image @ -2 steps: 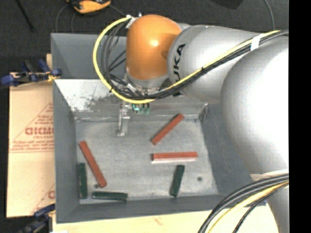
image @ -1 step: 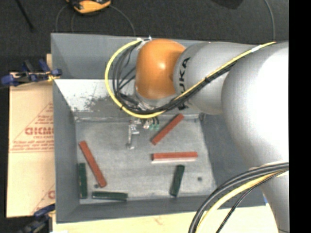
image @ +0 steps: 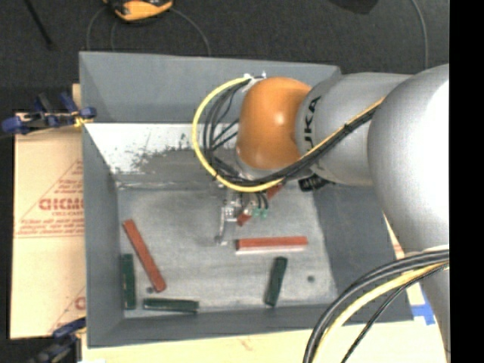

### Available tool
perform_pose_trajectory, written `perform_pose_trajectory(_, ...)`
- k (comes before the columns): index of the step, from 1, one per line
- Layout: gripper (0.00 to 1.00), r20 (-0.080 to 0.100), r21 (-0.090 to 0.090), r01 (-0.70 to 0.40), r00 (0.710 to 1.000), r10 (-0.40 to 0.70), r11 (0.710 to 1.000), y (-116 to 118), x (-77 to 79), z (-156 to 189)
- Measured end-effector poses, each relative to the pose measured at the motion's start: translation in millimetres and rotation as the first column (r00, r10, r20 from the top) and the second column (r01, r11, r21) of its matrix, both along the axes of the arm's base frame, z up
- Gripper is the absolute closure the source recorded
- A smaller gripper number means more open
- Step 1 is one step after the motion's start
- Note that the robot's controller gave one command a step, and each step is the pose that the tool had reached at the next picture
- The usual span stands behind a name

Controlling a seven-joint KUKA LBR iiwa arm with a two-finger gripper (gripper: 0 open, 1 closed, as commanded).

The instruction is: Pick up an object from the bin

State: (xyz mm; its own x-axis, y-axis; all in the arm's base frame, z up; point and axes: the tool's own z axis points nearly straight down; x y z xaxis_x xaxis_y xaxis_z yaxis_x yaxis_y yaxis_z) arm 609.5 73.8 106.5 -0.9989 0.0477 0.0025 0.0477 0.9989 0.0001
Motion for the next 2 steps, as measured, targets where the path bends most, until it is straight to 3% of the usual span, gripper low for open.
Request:
perform_pose_trajectory(1,0.00,0.008,0.001,0.087,0.996,-0.087,0.996,-27.9,10.6,2.5)
perform_pose_trajectory(2,0.00,0.006,0.000,0.092,0.996,-0.092,0.996,-54.9,-11.7,3.2)
